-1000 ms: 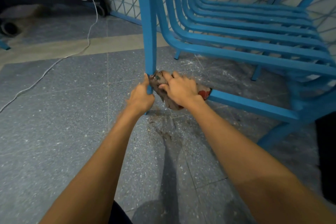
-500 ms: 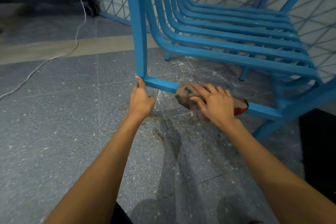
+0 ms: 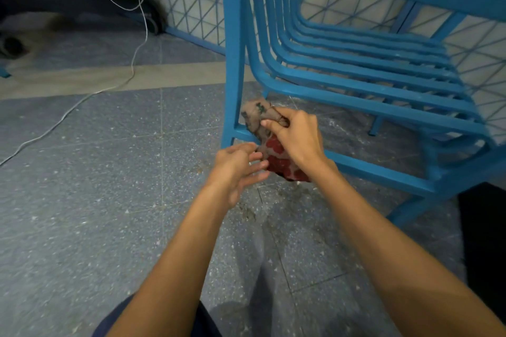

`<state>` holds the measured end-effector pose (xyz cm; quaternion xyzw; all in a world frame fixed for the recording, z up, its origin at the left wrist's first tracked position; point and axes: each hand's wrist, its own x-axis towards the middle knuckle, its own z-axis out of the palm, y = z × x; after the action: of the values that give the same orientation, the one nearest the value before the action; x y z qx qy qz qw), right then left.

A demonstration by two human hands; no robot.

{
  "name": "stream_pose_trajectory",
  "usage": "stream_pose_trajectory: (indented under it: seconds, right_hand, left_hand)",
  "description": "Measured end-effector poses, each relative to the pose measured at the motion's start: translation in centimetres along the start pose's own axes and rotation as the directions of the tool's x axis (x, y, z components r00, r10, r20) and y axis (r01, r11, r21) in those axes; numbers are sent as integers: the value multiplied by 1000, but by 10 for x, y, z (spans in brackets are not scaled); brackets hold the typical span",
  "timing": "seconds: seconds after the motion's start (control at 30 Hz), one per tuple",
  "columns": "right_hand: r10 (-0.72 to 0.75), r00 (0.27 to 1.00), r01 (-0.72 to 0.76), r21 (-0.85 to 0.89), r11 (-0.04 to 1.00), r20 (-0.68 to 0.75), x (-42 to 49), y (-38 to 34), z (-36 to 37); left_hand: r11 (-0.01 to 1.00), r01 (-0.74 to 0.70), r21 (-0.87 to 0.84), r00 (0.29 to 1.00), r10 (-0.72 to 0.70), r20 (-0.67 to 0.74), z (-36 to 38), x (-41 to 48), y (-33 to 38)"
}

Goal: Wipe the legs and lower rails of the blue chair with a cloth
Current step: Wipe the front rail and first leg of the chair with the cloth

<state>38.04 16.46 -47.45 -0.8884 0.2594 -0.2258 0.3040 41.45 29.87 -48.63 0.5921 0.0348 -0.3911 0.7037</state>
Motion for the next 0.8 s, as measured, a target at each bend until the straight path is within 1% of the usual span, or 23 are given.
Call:
stream_pose_trajectory:
  seconds: [0.07,0.13,0.17,0.23,0.27,0.3,0.33,0.37,0.4,0.43,0.47,0.5,0.53,0.57,0.63,0.67,0.7,0.73,0.8]
  right_hand:
    - [-17,996,12,50,999,91,1,-19,2]
    - [-47,968,33,61,998,246,2,-35,7]
    - [-35,943,12,71,997,331,2,-41,10]
    - [44,881,-120,133,984,470,4,-52,14]
    - [85,859,-190,160,969,505,6,-55,12]
    - [110,850,-224,165,960,515,9,-57,9]
    - [117,855,-217,144,965,505,12,-60,5]
    - [115,875,-187,108,976,471,17,-59,0]
    - [100,894,-136,51,989,436,23,-57,-3]
    - [78,911,-75,-22,997,406,27,-54,-6]
    - [48,921,-9,-101,995,387,31,-49,-8]
    - [19,924,54,-179,982,382,33,-44,-9]
    - [3,920,104,-252,962,391,35,-37,-9]
    - [-4,916,138,-303,943,402,36,-31,-8]
    - [-20,898,188,-342,921,439,39,-21,-2]
    - [-36,881,223,-347,911,471,40,-17,2]
    - [-57,861,263,-346,901,505,40,-13,7]
    - [-89,839,309,-336,890,536,40,-11,12]
    - [-165,804,394,-304,868,572,41,-4,23]
  left_hand:
    - [991,38,-126,993,-23,117,3,-2,4]
    - [975,66,-210,988,-34,149,1,2,6]
    - [954,80,-288,989,-40,143,-2,5,7]
    - [875,107,-472,991,-52,127,-15,16,6]
    - [845,90,-527,995,-52,87,-21,22,5]
    - [848,35,-528,999,-41,2,-27,28,5]
    - [879,-36,-475,992,-26,-123,-36,36,3]
    - [929,-121,-351,955,12,-297,-43,40,2]
    - [960,-174,-217,892,60,-448,-51,47,0]
    - [980,-187,-74,836,119,-535,-57,50,-3]
    - [983,-177,54,803,176,-570,-61,56,-5]
    - [977,-158,142,797,211,-566,-61,59,-5]
    - [968,-156,194,794,240,-558,-59,67,-4]
    - [960,-200,197,805,276,-525,-53,72,0]
    - [908,-386,163,817,419,-397,-33,82,9]
    - [857,-489,163,793,515,-325,-22,87,10]
    - [806,-553,212,758,592,-273,-12,89,8]
    - [750,-606,265,709,660,-249,-4,96,1]
    - [677,-653,340,617,735,-280,5,110,-20]
